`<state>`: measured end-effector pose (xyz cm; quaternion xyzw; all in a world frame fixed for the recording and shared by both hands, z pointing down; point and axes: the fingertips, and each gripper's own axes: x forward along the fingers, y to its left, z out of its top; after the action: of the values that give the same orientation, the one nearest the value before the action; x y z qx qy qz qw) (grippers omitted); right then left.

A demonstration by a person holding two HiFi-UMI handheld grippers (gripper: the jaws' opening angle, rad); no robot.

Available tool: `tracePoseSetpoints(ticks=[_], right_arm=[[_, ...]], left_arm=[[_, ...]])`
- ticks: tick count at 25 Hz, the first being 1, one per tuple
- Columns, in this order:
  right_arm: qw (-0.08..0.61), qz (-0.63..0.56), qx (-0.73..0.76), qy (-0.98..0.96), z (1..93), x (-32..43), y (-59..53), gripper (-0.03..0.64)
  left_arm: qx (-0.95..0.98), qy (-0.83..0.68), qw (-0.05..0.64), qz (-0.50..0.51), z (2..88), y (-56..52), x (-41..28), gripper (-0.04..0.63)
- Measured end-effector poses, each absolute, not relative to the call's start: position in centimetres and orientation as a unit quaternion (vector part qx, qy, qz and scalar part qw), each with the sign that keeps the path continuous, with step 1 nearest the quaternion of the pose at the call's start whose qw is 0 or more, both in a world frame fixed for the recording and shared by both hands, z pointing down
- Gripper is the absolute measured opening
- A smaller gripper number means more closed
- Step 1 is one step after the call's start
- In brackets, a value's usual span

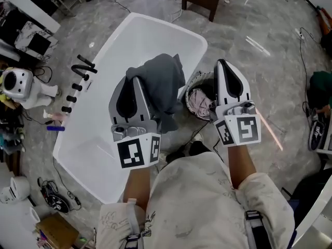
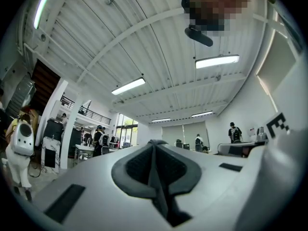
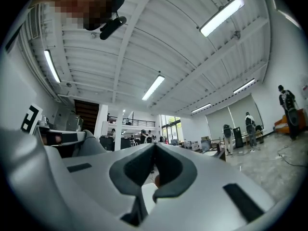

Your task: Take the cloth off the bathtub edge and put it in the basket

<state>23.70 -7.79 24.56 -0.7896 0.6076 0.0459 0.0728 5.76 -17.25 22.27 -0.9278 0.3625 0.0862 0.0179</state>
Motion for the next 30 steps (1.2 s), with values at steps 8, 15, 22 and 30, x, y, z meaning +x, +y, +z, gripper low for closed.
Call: tracePoseSetpoints(ticks=[8,15,22,30], right_arm=[[0.076,0.053,-0.821,0.563,25.7,28.3,-5.2,-0.012],[0.076,0.052,-0.857,0.507,26.1,37.1,0.5,-0.012],[0.092,0.044,-0.887,0.451,26.9,42.9,5.5,-0.012],[0.095,0.037,-0.902,0.419,28.1,46.3,9.0,-0.012]], left_arm=[[-0.949,0.3,0.017,0.099,22.5,-16.2,12.4,0.017],[-0.965,0.243,0.016,0.093,22.2,-12.8,22.5,0.017],[-0.976,0.198,0.01,0.088,22.4,-10.4,28.5,0.017],[-0.984,0.161,0.007,0.08,23.2,-7.8,33.5,0.017]])
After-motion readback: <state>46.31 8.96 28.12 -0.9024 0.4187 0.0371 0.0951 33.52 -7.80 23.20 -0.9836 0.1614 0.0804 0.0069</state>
